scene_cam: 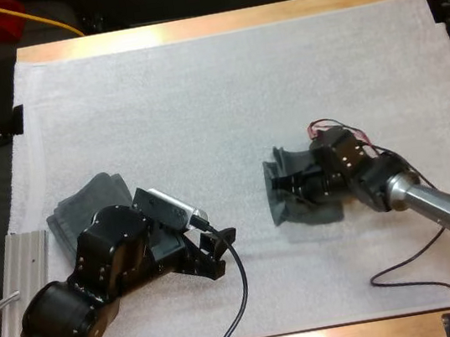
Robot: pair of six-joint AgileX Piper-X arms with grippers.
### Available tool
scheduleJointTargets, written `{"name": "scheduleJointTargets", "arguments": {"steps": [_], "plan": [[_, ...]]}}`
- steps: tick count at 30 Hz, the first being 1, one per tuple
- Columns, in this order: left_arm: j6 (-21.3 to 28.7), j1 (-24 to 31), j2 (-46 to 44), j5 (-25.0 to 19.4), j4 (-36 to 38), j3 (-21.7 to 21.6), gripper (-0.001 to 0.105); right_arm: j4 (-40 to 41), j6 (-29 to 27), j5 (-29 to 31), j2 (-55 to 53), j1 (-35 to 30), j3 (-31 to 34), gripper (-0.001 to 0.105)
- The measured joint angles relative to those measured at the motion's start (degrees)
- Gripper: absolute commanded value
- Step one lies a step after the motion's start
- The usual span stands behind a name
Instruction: Pick towel from pile, fold and stack
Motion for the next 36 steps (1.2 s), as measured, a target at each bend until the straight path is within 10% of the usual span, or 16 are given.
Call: {"name": "scheduleJointTargets", "arguments": {"steps": [9, 20, 36], "plan": [[0.00, 0.00, 0.00, 0.00, 0.00, 0.00, 0.066, -3.36, 3.70, -1.86, 4.57, 0.28, 0.00, 0.003], [0.00, 0.00, 0.00, 0.00, 0.00, 0.00, 0.066, -10.62, 5.79, -12.60, 8.00, 0.30, 0.00, 0.058], [0.00, 0.00, 0.00, 0.00, 0.00, 0.85, 0.066, -12.16, 4.96, -12.87, 6.92, 3.34, 0.00, 0.059]]}}
